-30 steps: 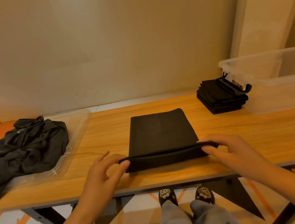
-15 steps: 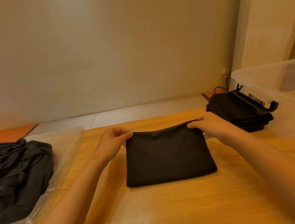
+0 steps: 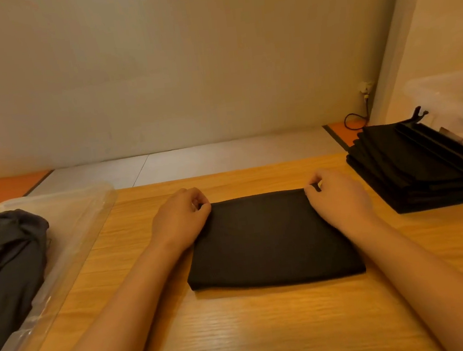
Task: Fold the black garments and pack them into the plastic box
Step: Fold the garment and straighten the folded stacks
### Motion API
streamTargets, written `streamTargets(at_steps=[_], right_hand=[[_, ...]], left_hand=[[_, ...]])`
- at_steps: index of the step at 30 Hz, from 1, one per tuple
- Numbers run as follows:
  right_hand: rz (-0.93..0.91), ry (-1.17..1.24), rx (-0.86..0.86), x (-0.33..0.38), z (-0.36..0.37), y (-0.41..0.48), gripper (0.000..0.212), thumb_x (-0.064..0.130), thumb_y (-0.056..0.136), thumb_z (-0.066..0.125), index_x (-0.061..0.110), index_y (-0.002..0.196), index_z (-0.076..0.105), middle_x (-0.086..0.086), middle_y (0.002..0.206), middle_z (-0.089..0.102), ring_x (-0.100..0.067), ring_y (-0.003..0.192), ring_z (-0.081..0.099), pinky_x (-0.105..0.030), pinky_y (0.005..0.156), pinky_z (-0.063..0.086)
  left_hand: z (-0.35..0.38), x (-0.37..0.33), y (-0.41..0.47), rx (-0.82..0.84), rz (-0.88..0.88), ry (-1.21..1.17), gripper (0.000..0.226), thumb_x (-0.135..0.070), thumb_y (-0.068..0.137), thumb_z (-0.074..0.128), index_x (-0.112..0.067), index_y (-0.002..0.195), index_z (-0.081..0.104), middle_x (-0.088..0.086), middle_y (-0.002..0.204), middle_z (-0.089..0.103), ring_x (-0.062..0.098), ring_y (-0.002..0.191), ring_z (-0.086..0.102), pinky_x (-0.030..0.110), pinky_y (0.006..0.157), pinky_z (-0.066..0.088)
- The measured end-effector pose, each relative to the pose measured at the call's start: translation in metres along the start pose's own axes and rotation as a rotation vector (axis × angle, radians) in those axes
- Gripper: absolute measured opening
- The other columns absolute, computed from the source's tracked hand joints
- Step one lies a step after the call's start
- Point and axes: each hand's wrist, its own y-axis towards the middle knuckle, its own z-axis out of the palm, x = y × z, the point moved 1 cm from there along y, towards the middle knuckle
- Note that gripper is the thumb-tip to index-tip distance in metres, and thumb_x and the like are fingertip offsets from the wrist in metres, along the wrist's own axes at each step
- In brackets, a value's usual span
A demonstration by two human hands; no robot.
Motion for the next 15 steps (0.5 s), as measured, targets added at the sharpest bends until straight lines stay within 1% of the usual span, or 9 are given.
streamTargets(at_steps=[2,4,8,10,12,14,15], right_hand=[[-0.022,-0.056,-0.007,0.003,0.001,-0.002,0.013,0.030,0.098,0.047,0.023,0.104,0.057,0.006,0.081,0.052,-0.015,0.075,0.053,-0.029,0.058,0.043],[-0.035,-0.095,-0.014,0.004,0.002,-0.004,0.014,0.030,0.098,0.046,0.022,0.104,0.056,0.005,0.083,0.056,-0.017,0.077,0.056,-0.032,0.063,0.049],[-0.039,-0.154,-0.025,0.002,0.000,-0.005,0.019,0.032,0.100,0.043,0.022,0.107,0.057,0.002,0.093,0.060,-0.017,0.080,0.057,-0.033,0.065,0.050],[-0.035,-0.157,-0.023,0.000,-0.002,-0.005,0.022,0.032,0.101,0.040,0.022,0.109,0.058,0.001,0.101,0.061,-0.018,0.082,0.057,-0.031,0.063,0.048],[-0.036,-0.168,-0.053,0.003,-0.012,-0.006,0.026,0.031,0.101,0.038,0.021,0.115,0.057,-0.002,0.109,0.060,-0.019,0.094,0.056,-0.031,0.062,0.042],[-0.109,-0.195,-0.150,0.012,-0.027,-0.011,0.029,0.030,0.101,0.038,0.019,0.123,0.054,-0.004,0.119,0.055,-0.020,0.110,0.049,-0.031,0.068,0.041],[-0.185,-0.184,-0.213,0.020,-0.032,-0.016,0.030,0.029,0.100,0.039,0.019,0.125,0.053,-0.003,0.122,0.054,-0.020,0.115,0.046,-0.032,0.076,0.042]], left_hand=[[0.002,-0.001,-0.001,-0.018,0.016,0.018,0.008,-0.033,0.093,0.054,-0.030,0.094,0.061,-0.008,0.101,0.059,0.012,0.088,0.055,0.030,0.067,0.045],[0.004,-0.003,-0.003,-0.051,0.023,0.051,0.008,-0.034,0.093,0.053,-0.030,0.096,0.059,-0.010,0.099,0.057,0.011,0.087,0.053,0.029,0.063,0.042],[0.007,-0.005,-0.004,-0.076,0.025,0.121,0.012,-0.038,0.095,0.050,-0.031,0.098,0.059,-0.010,0.098,0.056,0.011,0.085,0.052,0.028,0.061,0.040],[0.006,-0.005,-0.004,-0.064,0.017,0.083,0.014,-0.038,0.095,0.051,-0.031,0.100,0.061,-0.009,0.100,0.057,0.012,0.089,0.055,0.029,0.063,0.042],[-0.002,-0.008,-0.006,-0.083,0.002,-0.009,0.021,-0.040,0.096,0.049,-0.030,0.110,0.060,-0.009,0.109,0.057,0.013,0.090,0.057,0.031,0.069,0.048],[-0.016,-0.017,-0.009,-0.161,0.044,-0.039,0.029,-0.040,0.098,0.046,-0.028,0.122,0.056,-0.008,0.122,0.053,0.012,0.095,0.058,0.034,0.076,0.051],[-0.021,-0.025,-0.013,-0.197,0.098,-0.035,0.031,-0.038,0.099,0.044,-0.027,0.126,0.054,-0.008,0.126,0.052,0.012,0.102,0.057,0.033,0.080,0.051]])
